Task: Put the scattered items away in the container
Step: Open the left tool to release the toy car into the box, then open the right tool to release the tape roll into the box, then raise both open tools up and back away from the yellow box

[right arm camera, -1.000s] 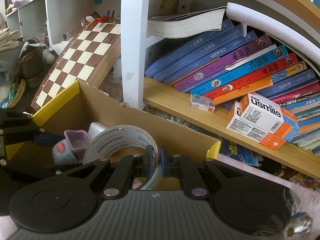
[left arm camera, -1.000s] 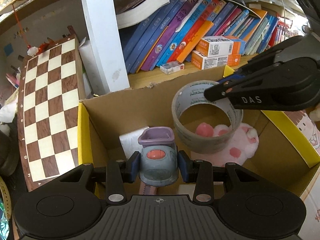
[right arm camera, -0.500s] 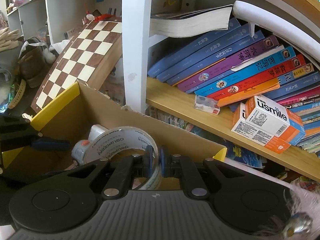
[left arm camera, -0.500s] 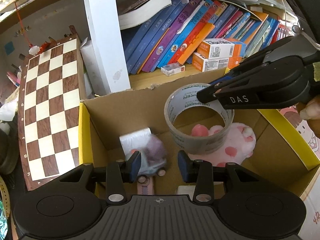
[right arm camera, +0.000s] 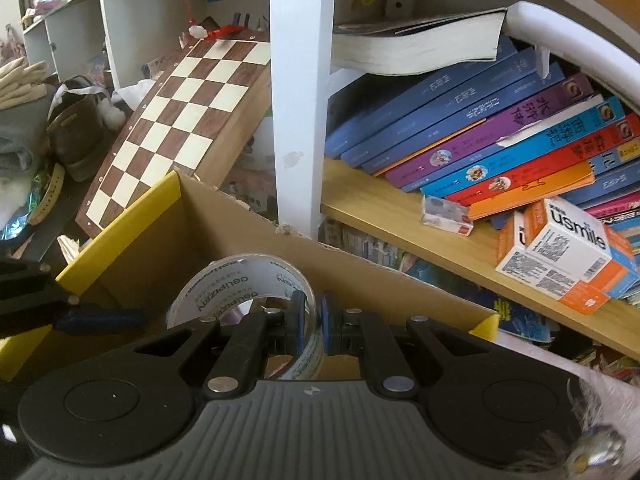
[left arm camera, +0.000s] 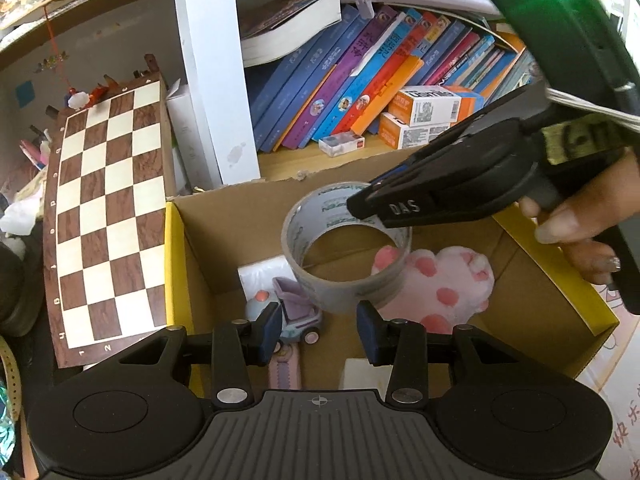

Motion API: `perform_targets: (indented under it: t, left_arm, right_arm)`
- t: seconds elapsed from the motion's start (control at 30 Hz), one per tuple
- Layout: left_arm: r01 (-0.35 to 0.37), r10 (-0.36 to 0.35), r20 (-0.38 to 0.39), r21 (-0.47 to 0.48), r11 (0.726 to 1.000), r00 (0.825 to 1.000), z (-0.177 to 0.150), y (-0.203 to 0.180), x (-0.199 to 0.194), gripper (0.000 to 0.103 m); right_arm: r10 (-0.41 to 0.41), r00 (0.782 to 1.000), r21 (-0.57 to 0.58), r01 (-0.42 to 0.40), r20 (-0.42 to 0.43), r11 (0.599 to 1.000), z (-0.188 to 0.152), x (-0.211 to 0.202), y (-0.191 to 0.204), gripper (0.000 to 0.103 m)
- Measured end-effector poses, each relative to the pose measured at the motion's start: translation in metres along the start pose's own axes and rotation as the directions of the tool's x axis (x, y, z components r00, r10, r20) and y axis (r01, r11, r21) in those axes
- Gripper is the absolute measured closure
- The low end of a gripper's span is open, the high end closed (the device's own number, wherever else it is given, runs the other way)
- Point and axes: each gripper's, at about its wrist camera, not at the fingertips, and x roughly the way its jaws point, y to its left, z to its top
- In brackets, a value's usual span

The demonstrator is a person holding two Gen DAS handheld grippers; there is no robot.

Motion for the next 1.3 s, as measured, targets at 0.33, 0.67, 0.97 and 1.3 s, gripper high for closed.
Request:
perform_targets:
  t: [0.33,0.67,0.97,1.3]
  left_arm:
    - [0.011,-0.011,0.009,-0.002,1.0,1.0,0.001,-0.001,-0.001,0.062]
    - [0.005,-0.005,0.027,-0.002,1.0,1.0,0.002,-0.003,-0.009,0.062]
    - [-0.005,0.005,0.046,-0.003,1.0,0.999,0.0,-0.003,-0.02,0.062]
    - [-0.022,0.022,0.077,-0.001,1.0,0.997,-0.004,-0.011,-0.043,0.051]
  right_arm:
    - [-0.04,0.999,0.012,0.041,-0.024,0.999,-0.003,0.001,-0.007,0.088]
    - [-0.057,0.998,0.025,0.057,-0.002,0.998,-0.007,-0.016,-0.011,0.078]
    - [-0.052,0.999,0.029,0.052,0.012,0.998,-0.013,-0.035,-0.003,0.074]
    - [-0.062,0.997,0.064,0.058,0.052,0.996,-0.026,-0.071,0.003,0.057]
